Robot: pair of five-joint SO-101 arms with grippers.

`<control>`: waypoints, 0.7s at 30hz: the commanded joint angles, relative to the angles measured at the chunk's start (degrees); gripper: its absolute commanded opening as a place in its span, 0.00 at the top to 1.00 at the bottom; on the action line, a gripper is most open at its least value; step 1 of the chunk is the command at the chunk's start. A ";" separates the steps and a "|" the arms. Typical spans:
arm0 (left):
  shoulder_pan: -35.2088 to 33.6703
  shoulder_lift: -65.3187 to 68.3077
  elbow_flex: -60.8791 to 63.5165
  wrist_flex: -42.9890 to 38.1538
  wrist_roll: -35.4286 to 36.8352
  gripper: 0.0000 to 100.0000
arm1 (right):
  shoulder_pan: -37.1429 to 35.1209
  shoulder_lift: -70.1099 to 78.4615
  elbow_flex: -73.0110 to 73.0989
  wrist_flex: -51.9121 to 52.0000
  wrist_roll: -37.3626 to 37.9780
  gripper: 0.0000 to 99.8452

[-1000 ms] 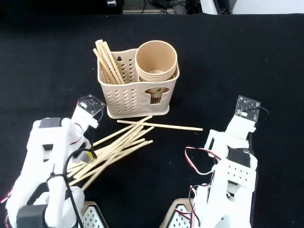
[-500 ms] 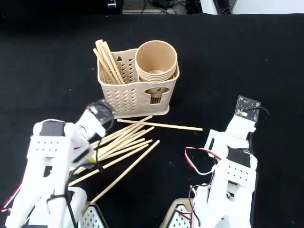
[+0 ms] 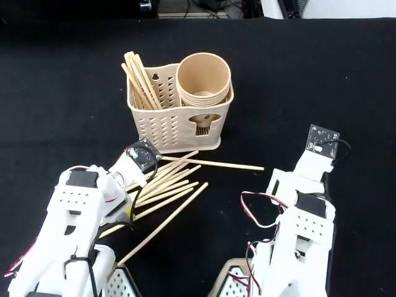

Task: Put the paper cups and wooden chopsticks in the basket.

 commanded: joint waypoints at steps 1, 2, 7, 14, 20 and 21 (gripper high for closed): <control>-1.19 3.96 -0.48 -2.11 0.44 0.71 | 0.44 -1.01 -0.31 -1.05 0.00 0.98; -1.54 5.89 -0.40 -3.25 0.44 0.71 | 0.44 -1.01 -0.31 -1.05 0.00 0.98; -0.75 13.10 -2.77 -4.13 0.44 0.76 | 0.44 -1.01 -0.31 -1.05 0.00 0.98; 1.01 13.27 -7.08 2.99 0.35 0.82 | 0.44 -1.01 -0.31 -1.05 0.00 0.98; 2.86 13.27 -5.67 3.60 0.35 0.83 | 0.44 -1.01 -0.40 -1.05 0.00 0.98; 2.86 13.63 -5.67 3.25 0.35 0.83 | 0.44 -1.01 -0.40 -1.05 0.00 0.98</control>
